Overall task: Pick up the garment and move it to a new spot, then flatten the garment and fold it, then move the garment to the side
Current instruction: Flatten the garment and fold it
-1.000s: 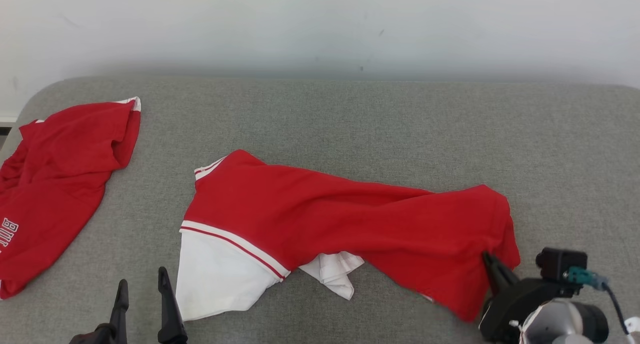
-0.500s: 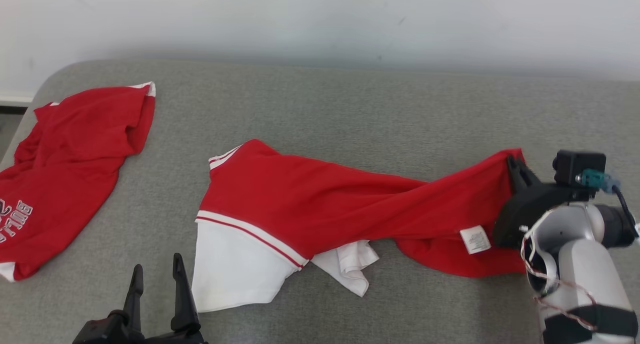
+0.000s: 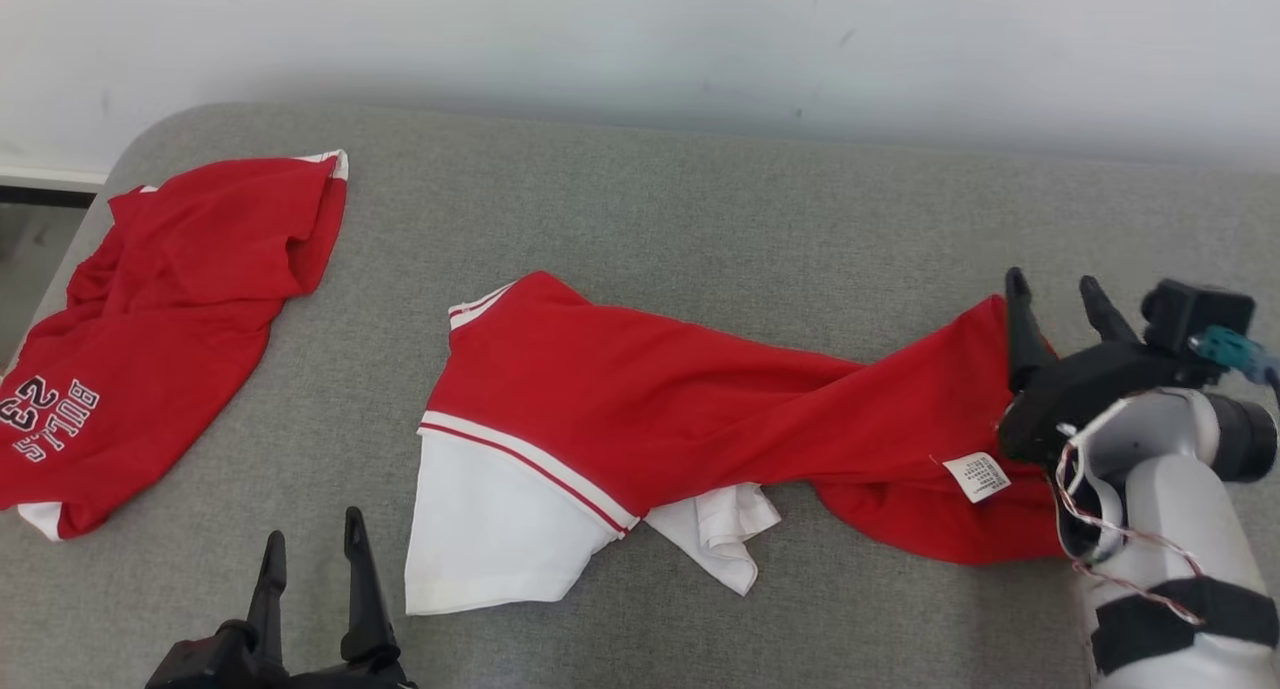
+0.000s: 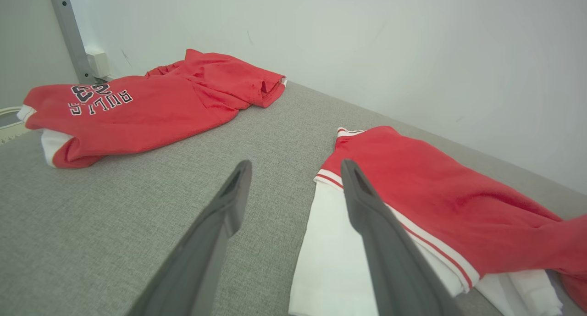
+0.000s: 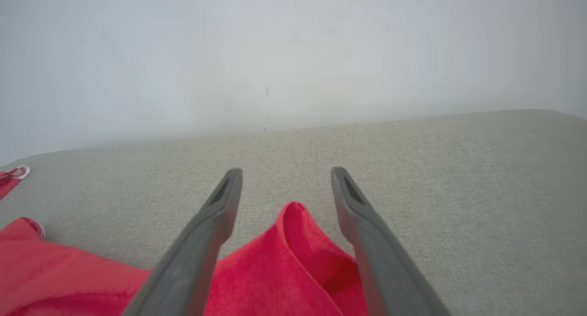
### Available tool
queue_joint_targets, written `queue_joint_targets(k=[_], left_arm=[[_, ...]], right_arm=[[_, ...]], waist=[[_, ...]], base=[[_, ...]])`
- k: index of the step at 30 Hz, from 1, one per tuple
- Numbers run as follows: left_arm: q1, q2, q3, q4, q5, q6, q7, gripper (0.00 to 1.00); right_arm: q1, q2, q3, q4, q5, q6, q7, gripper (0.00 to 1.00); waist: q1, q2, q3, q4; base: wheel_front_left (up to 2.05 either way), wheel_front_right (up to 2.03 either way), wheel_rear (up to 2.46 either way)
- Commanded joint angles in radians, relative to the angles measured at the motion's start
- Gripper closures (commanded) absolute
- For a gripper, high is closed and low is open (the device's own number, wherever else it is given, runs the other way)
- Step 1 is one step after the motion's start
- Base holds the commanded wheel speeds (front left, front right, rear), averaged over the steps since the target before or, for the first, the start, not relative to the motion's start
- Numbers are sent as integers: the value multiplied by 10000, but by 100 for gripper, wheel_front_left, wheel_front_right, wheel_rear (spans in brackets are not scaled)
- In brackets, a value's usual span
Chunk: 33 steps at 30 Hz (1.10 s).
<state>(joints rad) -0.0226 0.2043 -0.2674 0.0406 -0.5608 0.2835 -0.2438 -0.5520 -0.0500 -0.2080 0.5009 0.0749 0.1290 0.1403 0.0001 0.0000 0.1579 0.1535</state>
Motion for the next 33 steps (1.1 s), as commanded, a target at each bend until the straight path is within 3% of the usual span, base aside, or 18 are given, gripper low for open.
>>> queue_joint_targets(k=[1,9,17,22,27,28,31,33], left_arm=[[151,36,60,25,-75,53,-49,0],[324,93,2,538,-235,32,193,0],[268,247,-241,1609,-146,284,1088,0],[122,260,-403,2049,-389,291,1866,0],[-27,262,-517,2392,-462,138,1986,0],[-57,269,-511,2494,-455,130,1961,10],[-200,294,-542,2806,-450,72,1916,25],[-274,269,-556,2997,-498,-3,1915,24]], right_arm=[[468,-6,-37,-373,293,35,-189,0],[3184,-6,17,-3066,1486,35,-633,0],[4681,-10,535,-3495,2141,35,-727,0],[4579,-7,704,-3619,1933,35,-641,0],[4496,-4,717,-3754,1776,35,-445,0],[4478,-6,734,-3778,1766,35,-410,0],[4455,-7,846,-3851,1757,35,-256,0],[4450,-7,902,-3898,1689,35,-152,0]], waist=[[-1,0,-154,-136],[-1,0,-386,-675],[-1,0,-528,-1015],[-1,0,-516,-1107],[-1,0,-501,-1076],[-1,0,-506,-1069],[-1,0,-522,-1056],[-1,0,-540,-1053]], base=[[0,0,0],[0,0,0],[0,0,0],[0,0,0],[0,0,0],[0,0,0],[0,0,0],[0,0,0]])
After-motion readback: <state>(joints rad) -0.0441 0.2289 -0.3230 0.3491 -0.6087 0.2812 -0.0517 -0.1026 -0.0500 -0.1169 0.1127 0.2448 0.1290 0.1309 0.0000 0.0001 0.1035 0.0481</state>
